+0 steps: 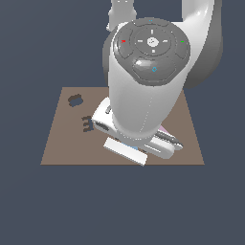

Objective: Insert a designated object into the corresponding slot on a board.

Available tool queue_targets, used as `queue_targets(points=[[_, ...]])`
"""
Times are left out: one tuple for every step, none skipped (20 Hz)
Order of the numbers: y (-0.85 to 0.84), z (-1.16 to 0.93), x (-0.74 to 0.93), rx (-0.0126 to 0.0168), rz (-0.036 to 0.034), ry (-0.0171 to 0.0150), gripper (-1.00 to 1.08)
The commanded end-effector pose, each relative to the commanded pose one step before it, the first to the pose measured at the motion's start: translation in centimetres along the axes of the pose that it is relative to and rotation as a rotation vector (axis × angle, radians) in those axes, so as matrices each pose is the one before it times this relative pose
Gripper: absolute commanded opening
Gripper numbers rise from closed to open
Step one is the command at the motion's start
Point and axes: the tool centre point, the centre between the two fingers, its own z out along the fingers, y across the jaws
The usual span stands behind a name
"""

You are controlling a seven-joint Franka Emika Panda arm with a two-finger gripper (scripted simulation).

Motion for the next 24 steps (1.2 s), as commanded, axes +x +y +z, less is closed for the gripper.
queue_targets(points=[[0.005,0.310,0.014,-0.00009,0.00050,-0.00014,1.00],[-0.028,0.289,0.005,0.00000,0.00000,0.00000,1.00],[0.017,0.356,0.030,0.00011,0.00082,0.00019,1.00],[0.008,0.359,0.023,0.00009,0.00067,0.00016,1.00],[-0.026,0.289,0.000,0.00000,0.00000,0.00000,1.00],[0.024,0.194,0.020,0.00009,0.00067,0.00015,1.00],[-0.011,0.124,-0.001,0.00000,0.00000,0.00000,1.00],[-0.004,0.041,0.000,0.00000,0.00000,0.00000,1.00],[0.000,0.000,0.000,0.00000,0.00000,0.00000,-1.00],[0.000,0.000,0.000,0.00000,0.00000,0.00000,-1.00],[0.000,0.000,0.000,0.00000,0.00000,0.00000,-1.00],[0.000,0.000,0.000,0.00000,0.00000,0.00000,-1.00],[0.000,0.000,0.000,0.00000,0.00000,0.00000,-1.00],[0.000,0.000,0.000,0.00000,0.00000,0.00000,-1.00],[0.000,0.000,0.000,0.00000,0.00000,0.00000,-1.00],[0.000,0.000,0.000,0.00000,0.00000,0.00000,-1.00],[0.000,0.000,0.000,0.00000,0.00000,0.00000,-1.00],[0.000,0.000,0.000,0.00000,0.00000,0.00000,-1.00],[-0.025,-0.058,0.004,0.00055,-0.00015,0.00039,-1.00],[-0.001,-0.002,0.000,0.00000,0.00000,0.00000,-1.00],[0.032,0.004,0.004,-0.00007,0.00084,-0.00005,-1.00],[0.095,-0.004,0.010,0.00000,0.00249,0.00000,-1.00],[0.158,-0.006,0.016,0.00000,0.00414,0.00000,-1.00],[0.217,-0.009,0.021,0.00001,0.00574,0.00000,-1.00]])
